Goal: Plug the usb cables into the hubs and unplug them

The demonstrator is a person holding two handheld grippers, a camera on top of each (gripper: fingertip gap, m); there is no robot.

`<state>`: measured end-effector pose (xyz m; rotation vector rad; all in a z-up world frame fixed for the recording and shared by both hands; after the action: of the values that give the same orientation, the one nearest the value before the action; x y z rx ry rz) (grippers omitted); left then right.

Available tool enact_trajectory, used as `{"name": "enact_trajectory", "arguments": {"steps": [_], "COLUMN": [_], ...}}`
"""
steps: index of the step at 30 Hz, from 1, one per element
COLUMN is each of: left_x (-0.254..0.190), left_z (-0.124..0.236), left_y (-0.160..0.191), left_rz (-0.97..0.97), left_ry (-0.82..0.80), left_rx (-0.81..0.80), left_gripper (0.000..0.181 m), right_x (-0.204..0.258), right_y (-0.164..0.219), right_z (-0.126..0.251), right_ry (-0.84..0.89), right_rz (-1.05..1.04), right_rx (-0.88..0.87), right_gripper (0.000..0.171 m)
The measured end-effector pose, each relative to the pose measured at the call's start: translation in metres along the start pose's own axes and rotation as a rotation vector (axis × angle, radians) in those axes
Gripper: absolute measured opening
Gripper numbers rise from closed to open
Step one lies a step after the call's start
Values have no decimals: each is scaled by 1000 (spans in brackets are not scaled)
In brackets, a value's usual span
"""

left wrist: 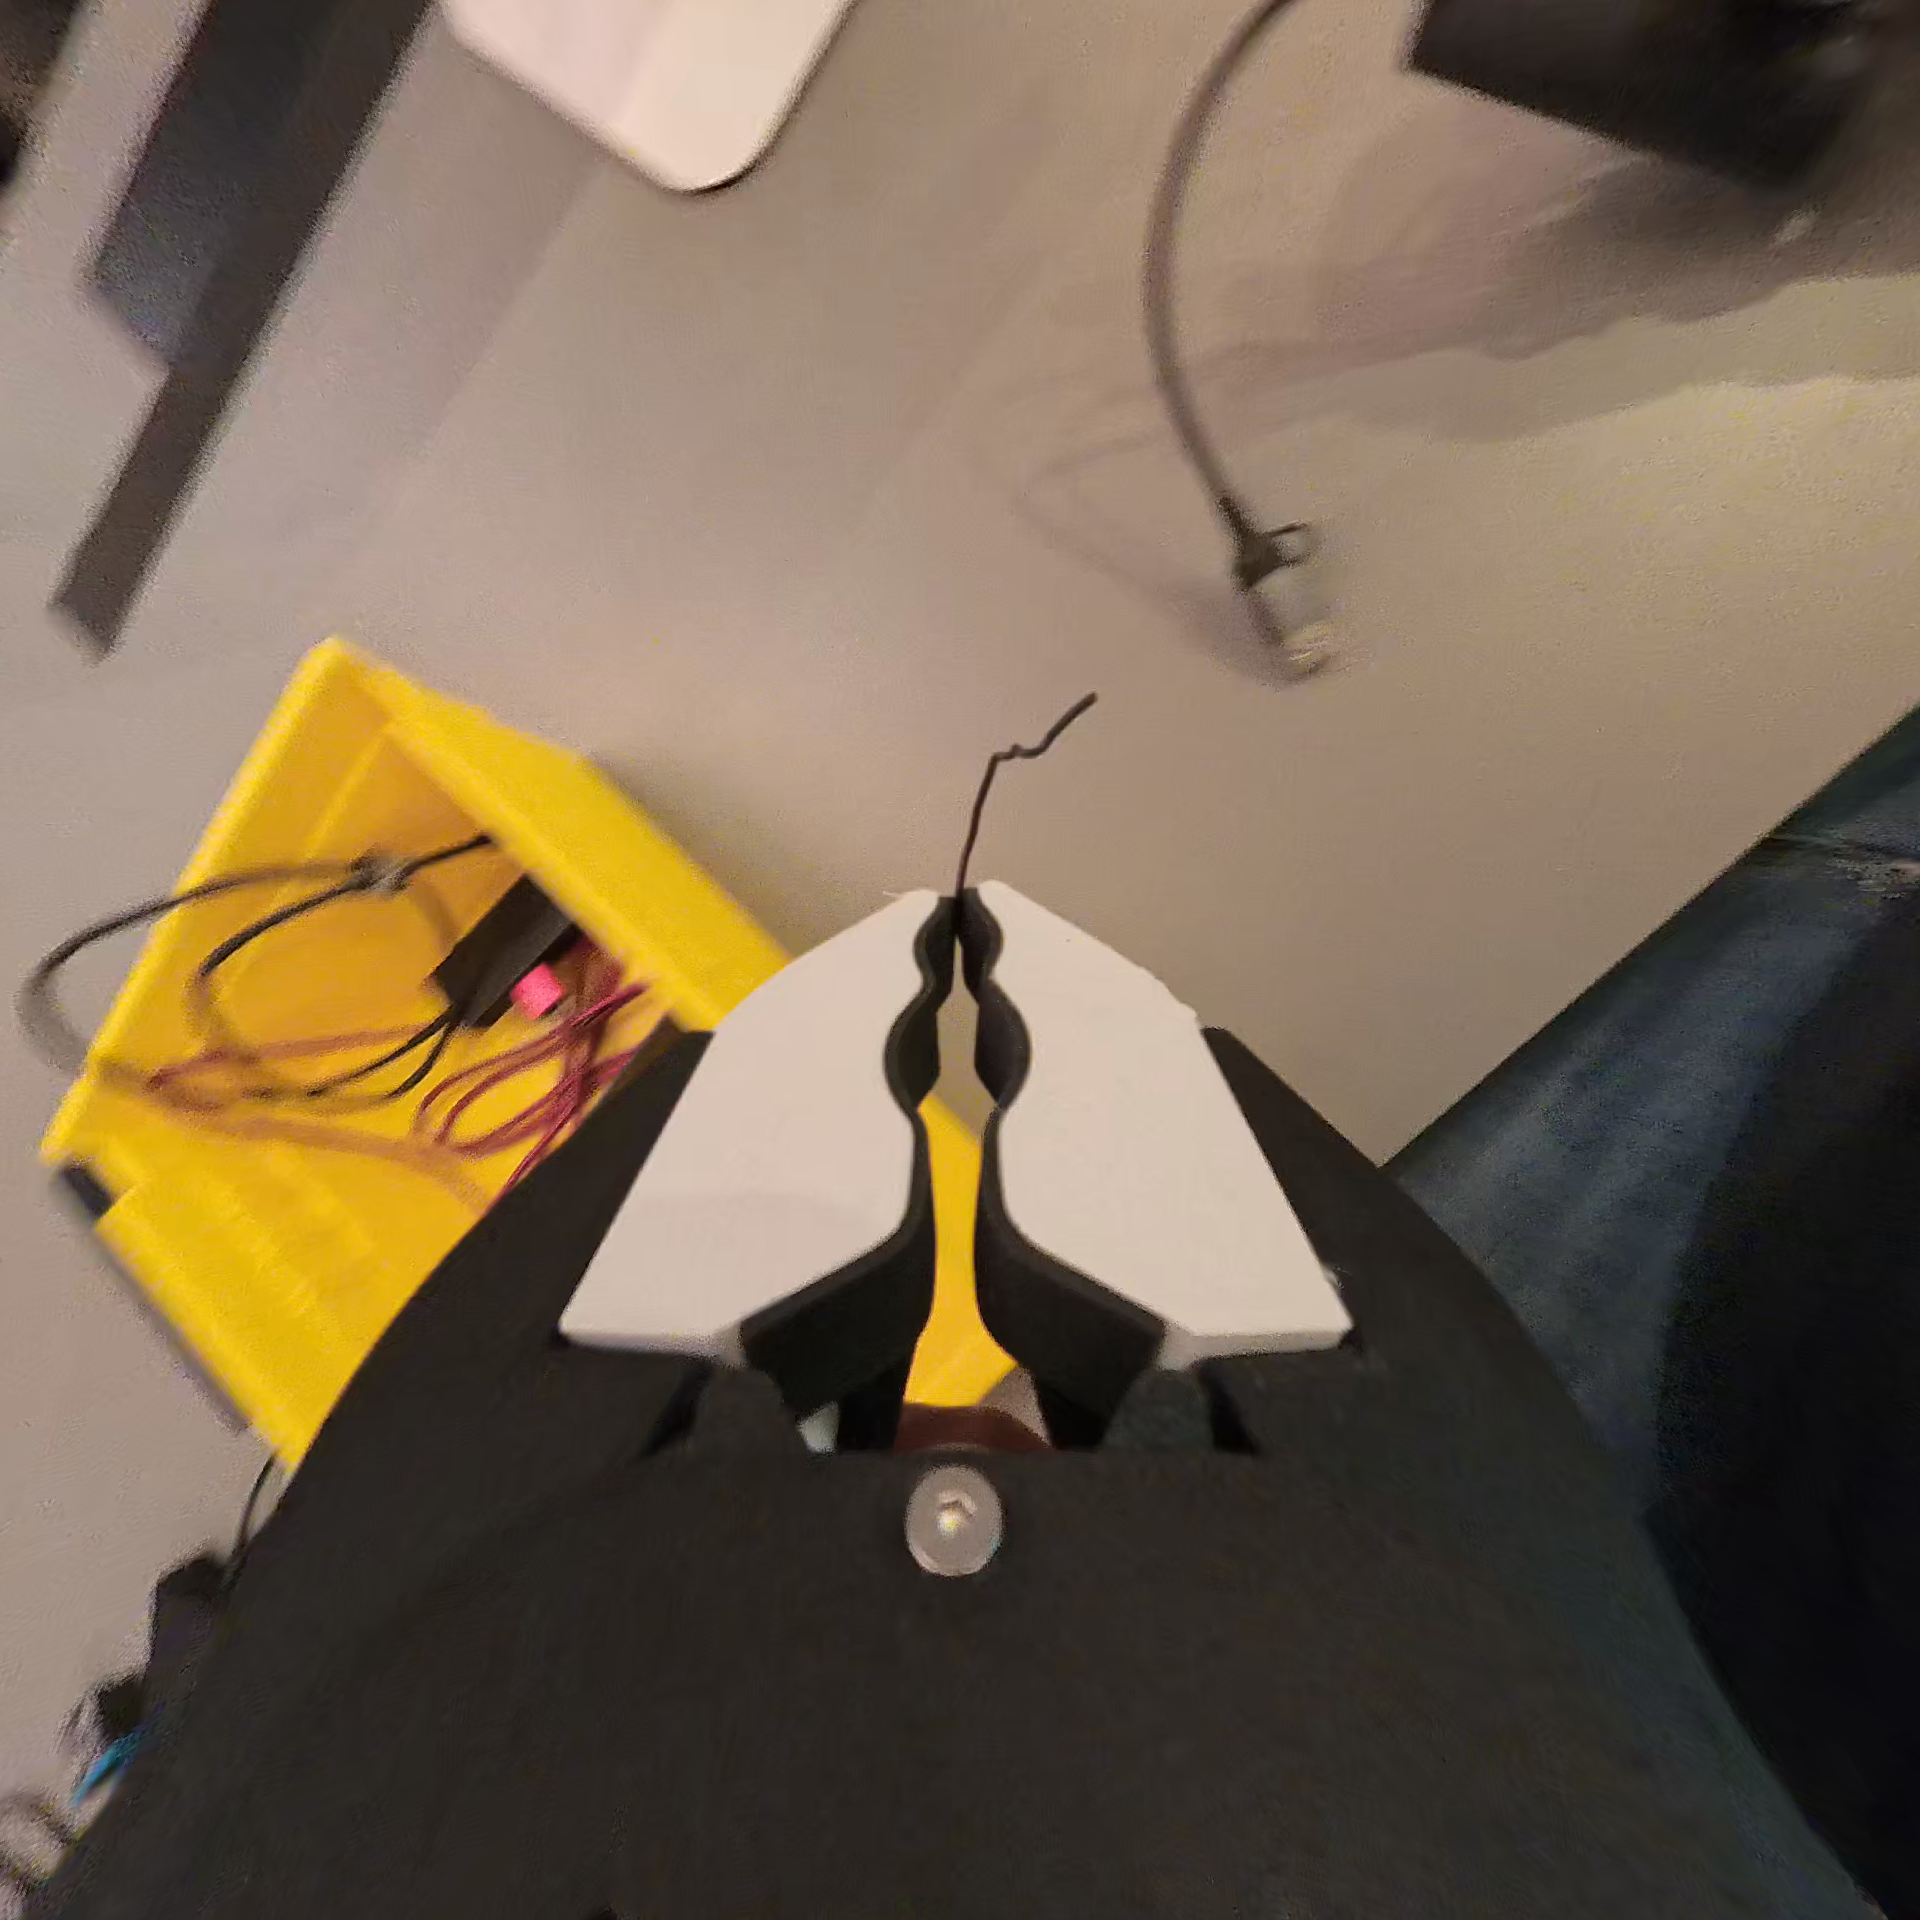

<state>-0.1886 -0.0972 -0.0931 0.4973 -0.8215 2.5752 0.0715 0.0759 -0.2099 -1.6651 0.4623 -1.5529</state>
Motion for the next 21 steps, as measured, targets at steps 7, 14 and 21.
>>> {"name": "enact_trajectory", "arguments": {"steps": [7,14,21], "left_x": [-76,-80,-69], "left_z": [-75,-118,-104], "left_y": [-24,0,-4], "left_rz": [-33,-13,73], "left_ry": [124,55,58], "left_rx": [43,154,61], "left_gripper": [1,4,26], "right_x": [1,2,3], "right_y": [-1,-2,-5], "right_z": [4,6,7], "right_ry": [7,3,-3], "right_rz": [7,9,11], "right_rx": [-30,-46,-70], "right_gripper": [11,11,11]}}
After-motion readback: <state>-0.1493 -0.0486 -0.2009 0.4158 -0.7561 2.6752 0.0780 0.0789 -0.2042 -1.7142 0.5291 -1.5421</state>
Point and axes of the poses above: each gripper's, where its closed fingertips meet, z back along the fingers, y out of its underside, x = y × z across the jaws, the point moved 6 cm from there along z, back along the fingers, and after that the axes turned 13 degrees about -y, right-handed, at the moved point
